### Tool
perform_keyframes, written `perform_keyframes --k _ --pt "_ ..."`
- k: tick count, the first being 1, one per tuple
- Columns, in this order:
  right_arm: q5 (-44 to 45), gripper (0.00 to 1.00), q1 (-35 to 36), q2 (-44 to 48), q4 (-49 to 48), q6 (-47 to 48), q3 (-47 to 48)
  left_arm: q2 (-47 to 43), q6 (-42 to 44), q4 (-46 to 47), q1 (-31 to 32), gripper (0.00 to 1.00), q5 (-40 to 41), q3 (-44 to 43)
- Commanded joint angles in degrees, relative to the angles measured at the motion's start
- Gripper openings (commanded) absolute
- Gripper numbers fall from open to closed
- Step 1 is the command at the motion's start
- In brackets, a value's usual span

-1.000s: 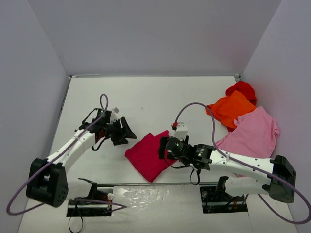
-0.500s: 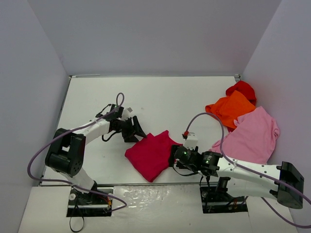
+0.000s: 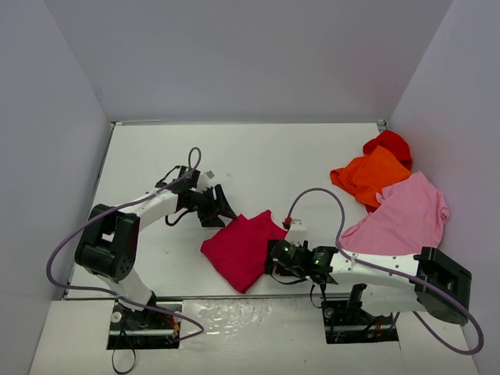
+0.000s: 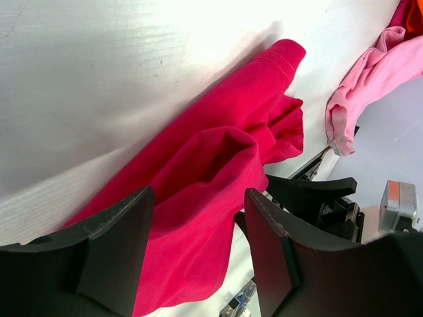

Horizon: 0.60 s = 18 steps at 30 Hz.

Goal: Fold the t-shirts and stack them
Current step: Smooth out wrinkles on the folded tshirt

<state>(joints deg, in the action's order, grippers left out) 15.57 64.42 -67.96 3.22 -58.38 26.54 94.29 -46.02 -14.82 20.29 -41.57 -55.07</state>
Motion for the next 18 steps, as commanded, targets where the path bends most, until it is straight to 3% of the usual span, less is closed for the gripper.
perform_keyframes --k 1,18 --pt "0.1 0.69 -1.0 -3.1 -7.0 1.7 0.9 0.0 0.4 2.6 0.3 0.53 -1.2 -2.5" --pt "-4.0 0.67 -6.5 -9.6 -9.1 8.7 6.3 0.5 0.3 4.5 1.0 0.52 -2.2 -1.2"
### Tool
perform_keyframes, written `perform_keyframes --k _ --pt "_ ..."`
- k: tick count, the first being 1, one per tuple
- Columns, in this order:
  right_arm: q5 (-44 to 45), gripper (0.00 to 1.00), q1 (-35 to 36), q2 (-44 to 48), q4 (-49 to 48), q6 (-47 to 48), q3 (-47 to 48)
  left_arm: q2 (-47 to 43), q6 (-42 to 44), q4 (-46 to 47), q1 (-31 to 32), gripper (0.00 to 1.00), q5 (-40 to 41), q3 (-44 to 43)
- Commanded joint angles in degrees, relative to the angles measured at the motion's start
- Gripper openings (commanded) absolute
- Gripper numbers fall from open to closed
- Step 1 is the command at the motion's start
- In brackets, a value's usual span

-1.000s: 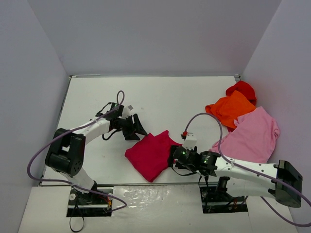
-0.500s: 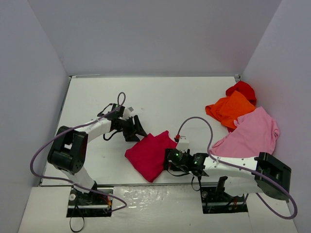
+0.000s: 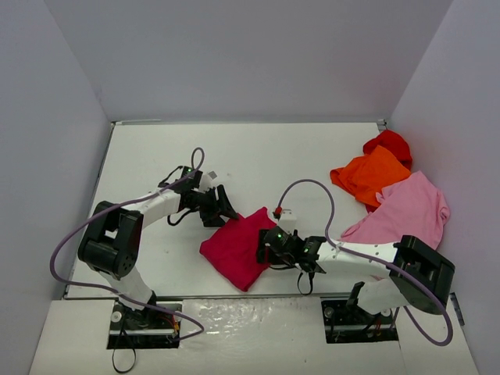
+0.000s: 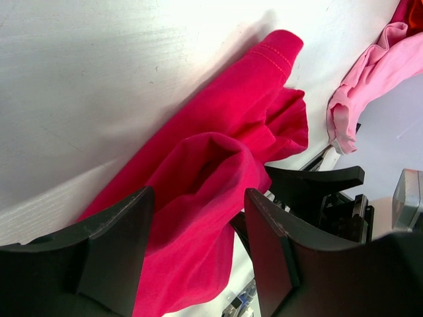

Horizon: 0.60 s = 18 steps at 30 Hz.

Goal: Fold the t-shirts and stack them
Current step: Smooth out wrinkles on the folded tshirt

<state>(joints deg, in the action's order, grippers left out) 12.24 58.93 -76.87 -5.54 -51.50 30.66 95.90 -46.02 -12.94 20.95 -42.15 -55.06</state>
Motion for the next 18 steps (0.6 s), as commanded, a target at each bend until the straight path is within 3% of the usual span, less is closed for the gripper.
perform_keyframes --k 1,7,18 --pt "-1.1 0.67 -1.0 -0.5 0.3 1.8 2.7 -1.1 0.2 2.7 0.3 0.52 -1.7 -1.2" --pt "-1.5 0.66 -0.6 1.3 7.6 1.9 6.5 -0.7 0.2 2.9 0.4 0.52 -2.0 -1.0" --pt "-2.3 0.66 -0.7 -4.0 6.3 3.4 7.6 -0.7 -0.1 3.4 0.8 0.52 -2.4 -0.5"
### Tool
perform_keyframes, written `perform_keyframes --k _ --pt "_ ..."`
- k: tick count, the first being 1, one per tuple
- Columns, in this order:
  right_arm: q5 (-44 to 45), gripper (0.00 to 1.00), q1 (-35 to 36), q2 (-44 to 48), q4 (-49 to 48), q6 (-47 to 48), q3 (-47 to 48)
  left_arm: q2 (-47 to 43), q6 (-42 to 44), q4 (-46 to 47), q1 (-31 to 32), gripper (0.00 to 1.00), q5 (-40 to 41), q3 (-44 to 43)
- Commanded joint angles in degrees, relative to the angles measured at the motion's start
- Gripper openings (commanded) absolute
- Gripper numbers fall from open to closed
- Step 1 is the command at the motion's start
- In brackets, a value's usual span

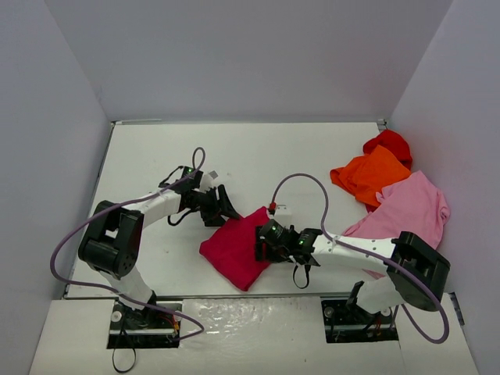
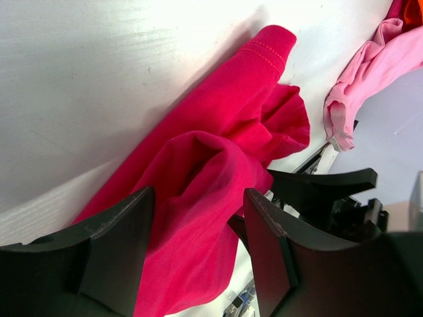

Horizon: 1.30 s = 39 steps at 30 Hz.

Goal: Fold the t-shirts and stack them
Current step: Smooth out wrinkles on the folded tshirt

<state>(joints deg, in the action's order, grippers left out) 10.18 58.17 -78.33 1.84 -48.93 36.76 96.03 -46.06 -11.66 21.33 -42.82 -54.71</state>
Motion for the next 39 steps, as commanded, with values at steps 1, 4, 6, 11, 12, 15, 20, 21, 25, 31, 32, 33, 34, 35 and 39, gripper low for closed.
perform_keyframes --k 1,4,6,11,12,15,20,21,25,31,32,33,34,35,39 --pt "-0.8 0.66 0.1 -2.8 -1.2 0.9 1.7 -0.9 0.1 1.9 0.5 0.52 -1.7 -0.9" --pt "-1.4 0.66 0.4 -2.6 -0.5 0.9 2.3 -0.9 0.4 1.5 0.5 0.52 -1.8 -1.0" --pt "-1.2 0.66 0.5 -2.3 1.1 0.9 3.0 -0.9 0.4 1.5 0.5 0.52 -1.8 -0.9" --pt "-0.5 0.66 1.2 -2.1 5.0 0.7 4.8 -0.8 0.4 2.0 0.5 0.52 -1.8 -0.5" --pt "-0.3 0.66 1.4 -1.8 5.9 0.6 5.1 -0.8 0.4 2.0 0.5 0.52 -1.8 -0.4" --pt "0.7 0.66 1.6 -1.3 6.8 0.8 6.2 -0.8 0.4 2.1 0.5 0.52 -2.0 0.0" --pt "1.7 0.66 1.6 -2.0 7.0 1.5 7.2 -0.9 0.6 2.0 0.5 0.52 -2.2 0.2" --pt "1.7 0.66 1.6 -2.4 7.0 1.7 7.3 -1.0 0.6 2.0 0.5 0.52 -2.2 0.2" --pt "1.8 0.66 1.6 -4.1 7.0 2.6 7.8 -1.1 0.7 2.0 0.5 0.52 -2.2 0.2" --pt "3.7 0.6 1.6 -6.5 7.0 4.7 8.7 -0.8 0.6 2.5 0.5 0.47 -2.2 0.5" --pt "3.8 0.59 1.6 -7.0 7.0 4.8 8.7 -0.7 0.6 2.6 0.5 0.45 -2.3 0.5" --pt "3.8 0.58 1.6 -7.6 7.0 4.8 8.8 -0.7 0.6 2.7 0.5 0.43 -2.4 0.6" --pt "3.8 0.53 1.6 -8.1 6.9 5.0 8.8 -0.7 0.7 2.7 0.5 0.4 -2.5 0.6" --pt "3.9 0.48 1.6 -8.5 6.9 5.1 8.9 -0.6 0.7 2.8 0.6 0.35 -2.6 0.6" --pt "4.3 0.34 1.6 -8.2 6.9 5.3 9.3 -0.6 0.9 2.6 0.6 0.04 -2.4 0.6"
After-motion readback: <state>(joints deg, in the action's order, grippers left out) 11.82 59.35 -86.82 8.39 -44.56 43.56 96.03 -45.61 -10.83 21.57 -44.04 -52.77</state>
